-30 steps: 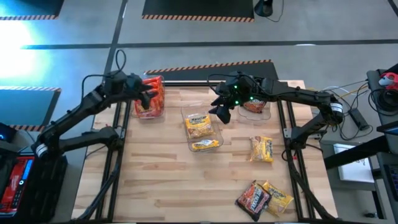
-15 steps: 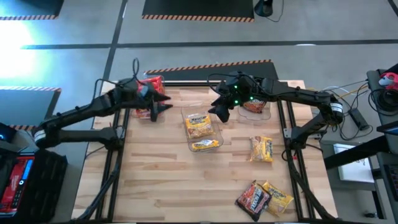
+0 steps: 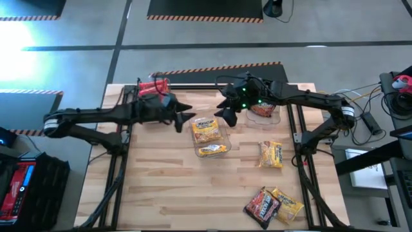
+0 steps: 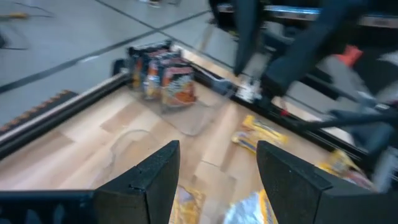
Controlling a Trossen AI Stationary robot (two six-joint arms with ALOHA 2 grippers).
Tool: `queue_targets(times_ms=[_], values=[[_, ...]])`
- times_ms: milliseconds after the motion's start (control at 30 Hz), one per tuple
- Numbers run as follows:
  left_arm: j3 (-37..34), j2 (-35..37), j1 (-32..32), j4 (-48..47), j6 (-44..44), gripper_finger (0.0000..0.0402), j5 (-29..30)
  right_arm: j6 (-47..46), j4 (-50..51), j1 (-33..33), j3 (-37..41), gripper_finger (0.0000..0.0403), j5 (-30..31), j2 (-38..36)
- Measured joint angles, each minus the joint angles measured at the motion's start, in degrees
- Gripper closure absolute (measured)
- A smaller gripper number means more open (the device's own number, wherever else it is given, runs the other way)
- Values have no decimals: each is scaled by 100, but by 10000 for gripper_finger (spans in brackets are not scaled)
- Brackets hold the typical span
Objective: Sort Maruchan noodles
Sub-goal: Put the black noodle pack into the top right transparent bin
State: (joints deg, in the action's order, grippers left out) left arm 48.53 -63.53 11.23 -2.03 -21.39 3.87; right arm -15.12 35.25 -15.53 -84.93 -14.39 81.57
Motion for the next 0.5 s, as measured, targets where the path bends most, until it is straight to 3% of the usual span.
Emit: queue_targets(times_ms=[167,300,500], values=[[637,-762,-360,-6,-172,206,868,566,-167,0,0,199,5,32],[1212,-1404,-514,-138,-355,206,974,603,-152,0,0,199,-28,32],[2051,-2199,-872,-1528,-785,206,1093,559,201,0,0,199,-103,32]])
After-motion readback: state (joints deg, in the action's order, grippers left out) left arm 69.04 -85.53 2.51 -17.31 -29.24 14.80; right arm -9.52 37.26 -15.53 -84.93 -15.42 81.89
